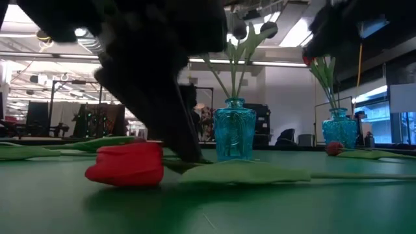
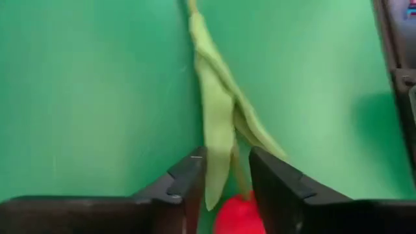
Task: Sort flowers into vase by color
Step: Put the red tulip into the top blue vase
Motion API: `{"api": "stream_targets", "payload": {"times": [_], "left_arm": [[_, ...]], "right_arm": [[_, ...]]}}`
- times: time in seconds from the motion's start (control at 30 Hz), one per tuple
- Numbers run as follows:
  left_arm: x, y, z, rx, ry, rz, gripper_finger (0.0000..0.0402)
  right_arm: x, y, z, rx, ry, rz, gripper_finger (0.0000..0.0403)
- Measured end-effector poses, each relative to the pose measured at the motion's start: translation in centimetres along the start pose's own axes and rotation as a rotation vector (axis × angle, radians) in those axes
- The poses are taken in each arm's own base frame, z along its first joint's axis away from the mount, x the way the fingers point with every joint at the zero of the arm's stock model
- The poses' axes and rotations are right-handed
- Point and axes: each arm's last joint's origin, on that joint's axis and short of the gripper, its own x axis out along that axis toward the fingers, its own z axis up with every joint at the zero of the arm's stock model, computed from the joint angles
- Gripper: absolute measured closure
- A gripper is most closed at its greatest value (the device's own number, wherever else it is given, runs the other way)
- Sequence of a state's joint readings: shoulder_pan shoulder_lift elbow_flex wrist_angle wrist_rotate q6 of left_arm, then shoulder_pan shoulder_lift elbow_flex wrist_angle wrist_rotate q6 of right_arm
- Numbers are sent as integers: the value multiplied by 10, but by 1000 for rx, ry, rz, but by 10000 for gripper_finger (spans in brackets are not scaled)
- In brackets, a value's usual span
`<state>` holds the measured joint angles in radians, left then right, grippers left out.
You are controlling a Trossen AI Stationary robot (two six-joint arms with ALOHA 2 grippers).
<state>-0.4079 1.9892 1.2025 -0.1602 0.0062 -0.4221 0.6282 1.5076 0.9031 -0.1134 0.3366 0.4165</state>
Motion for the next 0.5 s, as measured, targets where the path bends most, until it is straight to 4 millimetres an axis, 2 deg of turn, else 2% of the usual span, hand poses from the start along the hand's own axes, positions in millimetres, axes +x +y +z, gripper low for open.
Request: {"api": "stream_targets", "payload": {"times": [0.07, 0.17, 0.33, 0.5], "left_arm": [[-8, -4, 2, 20, -1, 5, 268], [-32, -12, 4, 42, -21, 57, 262], [-82, -34, 5, 99, -126, 168, 269], [-113, -53, 2, 129, -221, 179, 278]], "right_arm": [[12, -1, -5, -3, 32, -3, 137], [30, -2, -12, -3, 46, -11, 137], [57, 2, -23, -31, 4, -61, 137], [80, 5, -30, -12, -57, -45, 145]]}}
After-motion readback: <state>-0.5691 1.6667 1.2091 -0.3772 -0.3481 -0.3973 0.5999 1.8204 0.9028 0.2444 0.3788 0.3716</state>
